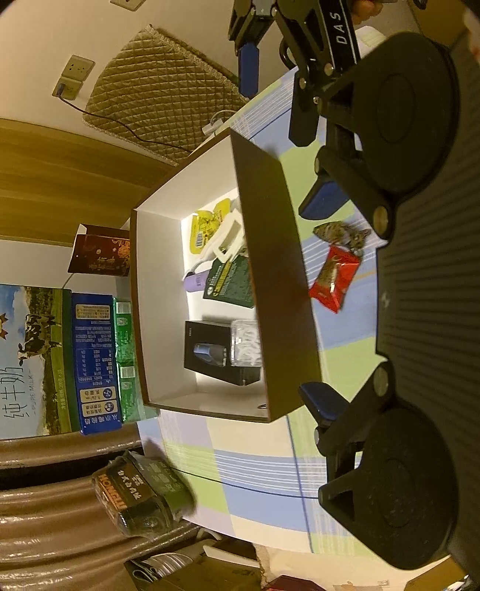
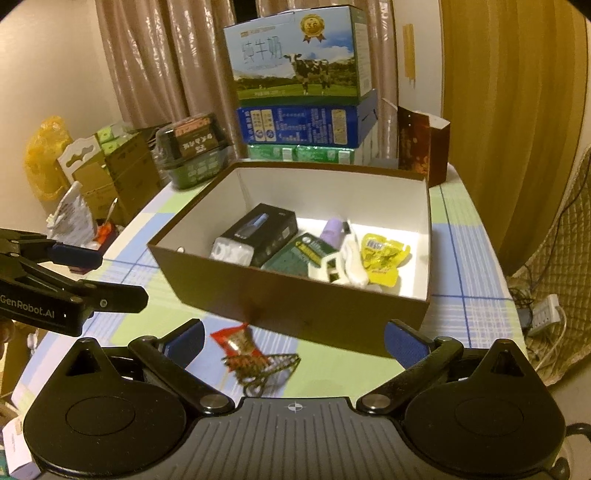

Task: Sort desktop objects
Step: 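Withdraw both tools from the box back toward the red wrapper and wire clip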

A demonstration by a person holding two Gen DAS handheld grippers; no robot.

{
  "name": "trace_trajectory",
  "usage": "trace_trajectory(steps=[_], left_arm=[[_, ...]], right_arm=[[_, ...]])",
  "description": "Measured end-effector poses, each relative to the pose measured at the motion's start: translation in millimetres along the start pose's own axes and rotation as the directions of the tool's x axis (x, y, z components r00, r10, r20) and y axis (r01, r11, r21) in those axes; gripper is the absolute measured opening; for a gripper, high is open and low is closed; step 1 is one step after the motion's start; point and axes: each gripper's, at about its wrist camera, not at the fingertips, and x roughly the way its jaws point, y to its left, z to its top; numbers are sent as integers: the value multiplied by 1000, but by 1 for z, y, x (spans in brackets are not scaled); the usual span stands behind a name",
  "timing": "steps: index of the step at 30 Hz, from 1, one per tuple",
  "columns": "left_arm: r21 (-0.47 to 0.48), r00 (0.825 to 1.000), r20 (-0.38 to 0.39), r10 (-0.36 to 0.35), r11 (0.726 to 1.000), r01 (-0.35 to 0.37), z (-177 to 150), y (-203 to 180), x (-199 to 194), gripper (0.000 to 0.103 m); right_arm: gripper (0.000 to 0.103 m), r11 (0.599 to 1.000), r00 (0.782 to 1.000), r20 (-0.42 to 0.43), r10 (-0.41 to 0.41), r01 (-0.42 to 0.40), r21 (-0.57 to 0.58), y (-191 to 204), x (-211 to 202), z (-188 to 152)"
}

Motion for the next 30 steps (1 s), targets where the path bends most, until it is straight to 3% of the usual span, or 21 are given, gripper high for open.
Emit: trace_trajectory(steps=[14, 30], left_arm=[[-38, 999, -40, 9, 999, -11, -35, -4, -19, 93], [-87, 994, -109, -2, 996, -7, -61, 2, -9, 93]], right_arm=[[101, 1000, 999, -47, 19, -20, -18, 15, -5, -27], [101, 999, 995, -88, 40, -42, -15, 25, 5, -41]])
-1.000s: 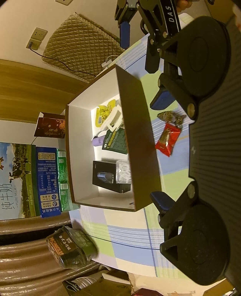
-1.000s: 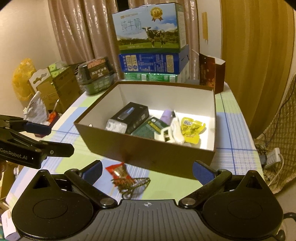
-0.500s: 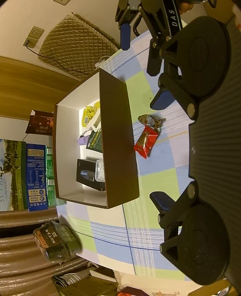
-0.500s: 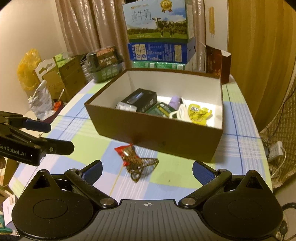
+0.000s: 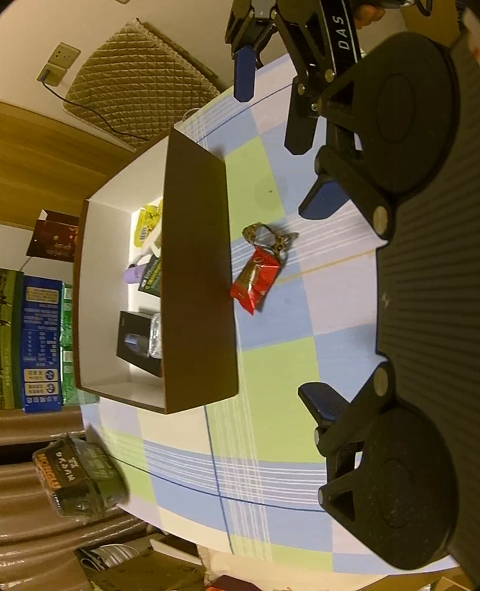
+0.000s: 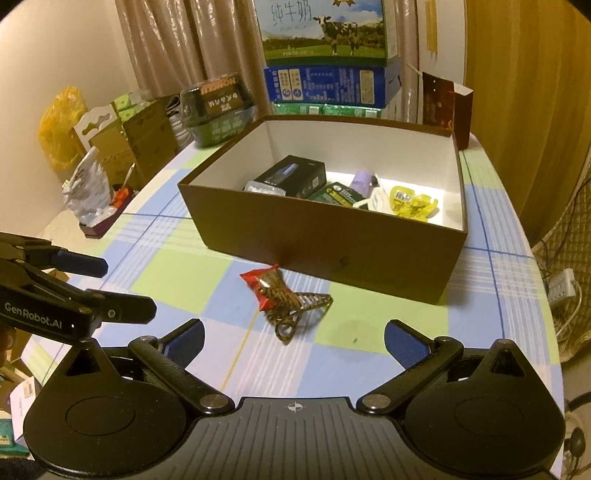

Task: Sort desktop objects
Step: 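Withdraw both tools from the box back toward the red wrapper and wire clip, then reach both tools down toward the red candy wrapper and bronze wire clip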

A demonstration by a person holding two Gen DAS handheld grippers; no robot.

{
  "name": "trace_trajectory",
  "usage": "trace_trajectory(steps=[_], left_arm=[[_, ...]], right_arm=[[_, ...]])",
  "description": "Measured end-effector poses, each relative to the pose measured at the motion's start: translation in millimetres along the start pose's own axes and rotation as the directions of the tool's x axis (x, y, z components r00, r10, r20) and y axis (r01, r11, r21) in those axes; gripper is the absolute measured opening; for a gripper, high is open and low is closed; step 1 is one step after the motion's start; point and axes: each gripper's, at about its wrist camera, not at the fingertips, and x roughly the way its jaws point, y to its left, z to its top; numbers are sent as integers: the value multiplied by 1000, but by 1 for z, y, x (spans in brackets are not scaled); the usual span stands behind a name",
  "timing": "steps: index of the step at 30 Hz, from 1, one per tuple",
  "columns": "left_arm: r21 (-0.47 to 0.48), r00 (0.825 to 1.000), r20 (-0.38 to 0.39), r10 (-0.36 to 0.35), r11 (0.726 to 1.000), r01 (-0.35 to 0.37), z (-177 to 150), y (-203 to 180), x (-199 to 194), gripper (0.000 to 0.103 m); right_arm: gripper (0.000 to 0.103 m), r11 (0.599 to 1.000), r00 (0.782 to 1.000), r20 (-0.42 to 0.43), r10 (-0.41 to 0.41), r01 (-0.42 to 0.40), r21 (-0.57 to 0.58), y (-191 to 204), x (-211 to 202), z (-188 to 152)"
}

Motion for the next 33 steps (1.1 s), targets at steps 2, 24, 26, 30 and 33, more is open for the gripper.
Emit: trace_trajectory(steps=[2, 24, 26, 30, 33], left_arm=[[-4, 1000, -6, 0, 1000, 0, -2, 1, 2, 93], [-29, 997, -66, 26, 999, -28, -4, 26, 41, 93], [-28, 997, -72, 24, 999, -26, -2, 29, 46, 93], [-20, 996, -82, 24, 999, -25, 3, 33, 58, 93], [-16, 995, -95, 22, 1000, -23, 6, 36, 67, 93]], right_arm=[[101, 1000, 1000, -3, 2, -2, 0, 0, 2, 0], [101, 994, 995, 27, -94, 92, 57, 8, 45, -8], [101, 993, 994, 24, -105, 103, 64, 9, 54, -9], [100, 989, 991, 15, -130, 129, 69, 9, 70, -10], [89, 989, 991, -10, -130, 131, 72, 9, 86, -12]])
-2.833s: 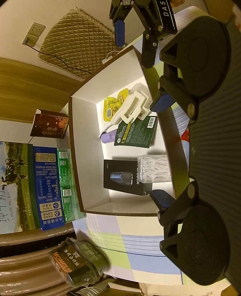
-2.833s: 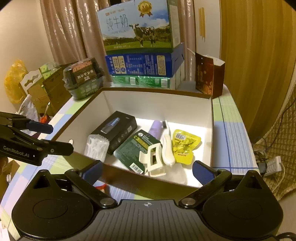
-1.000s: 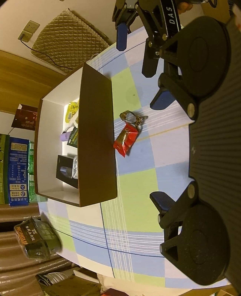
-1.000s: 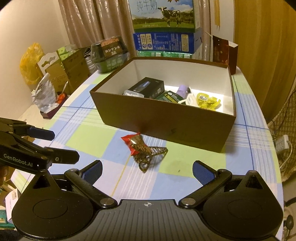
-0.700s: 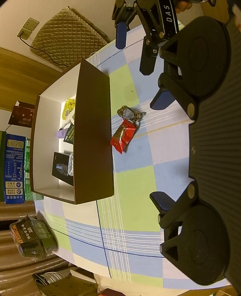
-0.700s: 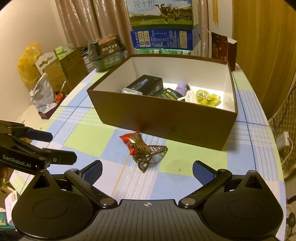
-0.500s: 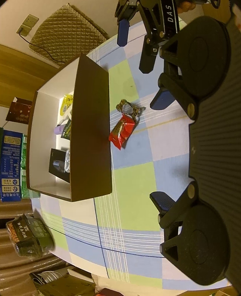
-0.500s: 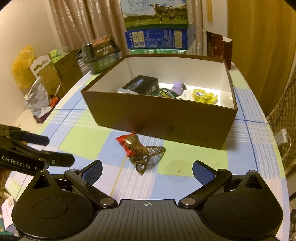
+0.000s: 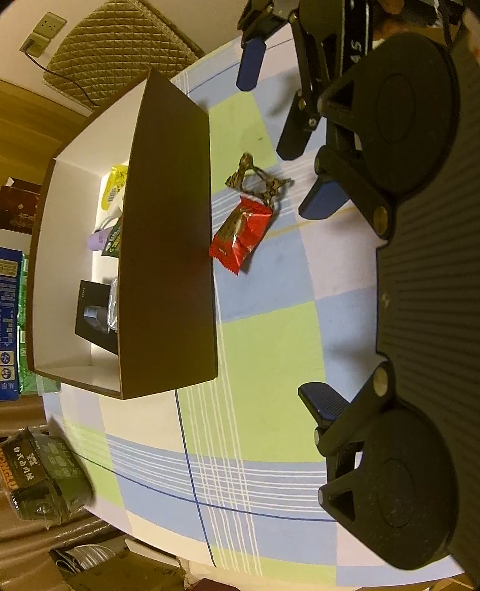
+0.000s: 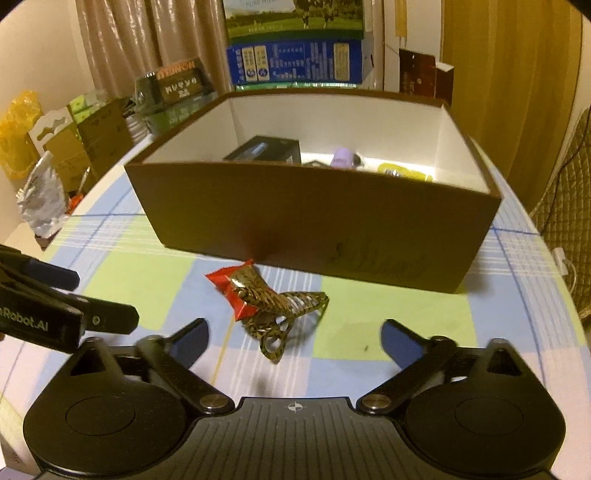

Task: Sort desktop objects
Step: 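Reach both tools down toward the red candy wrapper and bronze wire clip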

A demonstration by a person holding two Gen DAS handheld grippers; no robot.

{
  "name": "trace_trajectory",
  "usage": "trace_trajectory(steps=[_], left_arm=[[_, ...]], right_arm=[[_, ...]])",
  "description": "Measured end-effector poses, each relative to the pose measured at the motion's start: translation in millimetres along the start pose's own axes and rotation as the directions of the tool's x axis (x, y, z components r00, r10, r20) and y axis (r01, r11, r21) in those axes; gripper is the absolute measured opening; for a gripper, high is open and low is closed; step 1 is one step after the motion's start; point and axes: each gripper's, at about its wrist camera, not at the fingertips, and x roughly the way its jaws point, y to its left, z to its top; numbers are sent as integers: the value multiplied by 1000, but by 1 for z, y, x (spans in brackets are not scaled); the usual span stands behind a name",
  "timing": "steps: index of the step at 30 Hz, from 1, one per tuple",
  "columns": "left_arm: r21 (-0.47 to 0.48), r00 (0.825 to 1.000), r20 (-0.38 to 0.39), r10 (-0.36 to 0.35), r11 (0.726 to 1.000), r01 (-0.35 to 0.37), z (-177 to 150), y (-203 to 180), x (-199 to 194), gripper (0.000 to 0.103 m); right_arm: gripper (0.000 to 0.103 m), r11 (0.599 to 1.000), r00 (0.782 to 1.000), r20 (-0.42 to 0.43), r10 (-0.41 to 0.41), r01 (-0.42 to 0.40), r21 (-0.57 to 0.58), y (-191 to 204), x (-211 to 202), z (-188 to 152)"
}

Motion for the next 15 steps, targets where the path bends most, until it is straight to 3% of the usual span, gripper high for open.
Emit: trace_trajectory(steps=[5, 15], left_arm=[[6, 1000, -29, -1, 1000, 1, 6, 7, 16, 93], [35, 998, -70, 0, 999, 3, 16, 17, 42, 93]], right_arm=[[73, 999, 999, -42, -1, 3, 44, 0, 23, -2], [63, 995, 999, -37, -13, 17, 100, -1, 45, 0]])
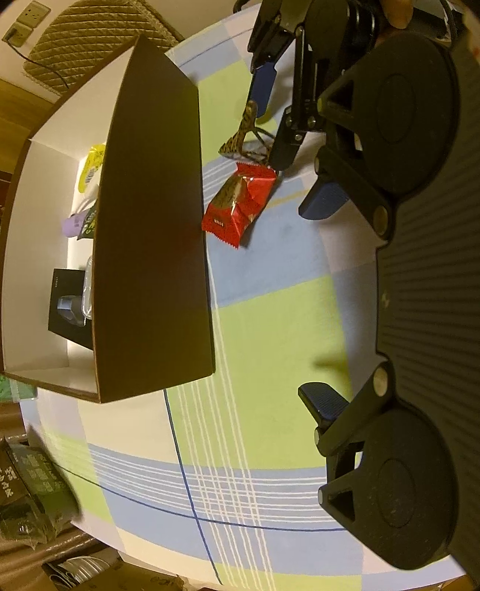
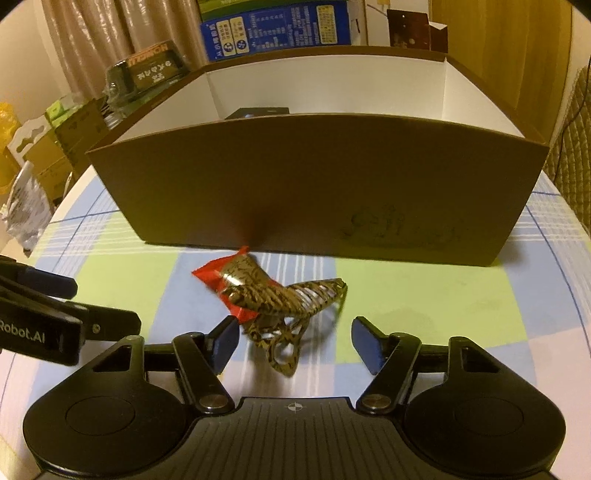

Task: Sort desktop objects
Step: 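Reach both tools down toward the red candy wrapper and bronze wire clip, then grasp the red candy wrapper with the left tool while right grasps the wire clip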

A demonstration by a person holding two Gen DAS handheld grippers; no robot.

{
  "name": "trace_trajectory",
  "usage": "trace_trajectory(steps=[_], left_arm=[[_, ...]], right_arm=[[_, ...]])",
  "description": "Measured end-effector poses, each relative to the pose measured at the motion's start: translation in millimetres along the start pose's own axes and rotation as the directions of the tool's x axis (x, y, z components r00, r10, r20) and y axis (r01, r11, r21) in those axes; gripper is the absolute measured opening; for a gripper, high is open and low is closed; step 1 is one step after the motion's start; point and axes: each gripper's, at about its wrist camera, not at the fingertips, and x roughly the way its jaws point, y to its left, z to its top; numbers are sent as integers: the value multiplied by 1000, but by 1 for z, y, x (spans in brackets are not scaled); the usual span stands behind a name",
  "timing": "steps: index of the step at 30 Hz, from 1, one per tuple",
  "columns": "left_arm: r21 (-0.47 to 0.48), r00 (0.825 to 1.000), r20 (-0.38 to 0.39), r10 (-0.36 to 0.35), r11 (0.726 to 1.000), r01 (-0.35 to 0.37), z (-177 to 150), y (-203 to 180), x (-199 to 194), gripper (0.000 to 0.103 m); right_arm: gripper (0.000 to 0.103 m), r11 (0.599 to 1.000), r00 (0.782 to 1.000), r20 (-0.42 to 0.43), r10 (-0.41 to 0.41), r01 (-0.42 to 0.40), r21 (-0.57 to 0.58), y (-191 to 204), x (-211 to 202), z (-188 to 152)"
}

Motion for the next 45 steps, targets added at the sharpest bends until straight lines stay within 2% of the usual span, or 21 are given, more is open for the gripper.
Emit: trace_trajectory(steps=[5, 8, 17, 23, 28, 33, 35, 37, 40, 45], left_arm=[[39, 1000, -7, 2, 999, -1, 6, -3, 10, 93], [59, 1000, -10, -13, 998, 13, 10, -6, 15, 93], [132, 995, 12, -101, 986, 98, 24, -27, 27, 92], [188, 985, 33, -168, 969, 159, 32, -43, 42, 88], [204, 980, 30, -198, 961, 188, 40, -50, 57, 80], [218, 977, 53, -207, 957, 190, 41, -52, 67, 68], [234, 976, 65, -209, 954, 189, 40, -53, 67, 62], [255, 974, 75, -213, 949, 187, 39, -54, 66, 46], [265, 973, 79, -216, 946, 188, 36, -52, 64, 36], [222, 979, 71, -190, 960, 170, 29, -37, 57, 33]], right_arm=[[51, 1000, 1000, 1, -14, 14, -4, -4, -2, 2], [47, 1000, 999, -11, -31, 31, 4, -13, -6, 3], [46, 998, 997, -44, -69, 69, 13, -40, -19, 4], [46, 993, 992, -48, -114, 115, 14, -55, -21, 7], [46, 991, 990, -59, -131, 132, 23, -66, -19, 9], [46, 995, 994, -51, -97, 98, 17, -71, -21, 8], [47, 997, 996, -49, -76, 76, 7, -70, -20, 10], [48, 998, 998, -36, -59, 58, -8, -70, -20, 11], [61, 999, 999, -26, -20, 19, -39, -69, -20, 14], [64, 989, 1000, -5, 5, -5, -149, -61, -16, 16]])
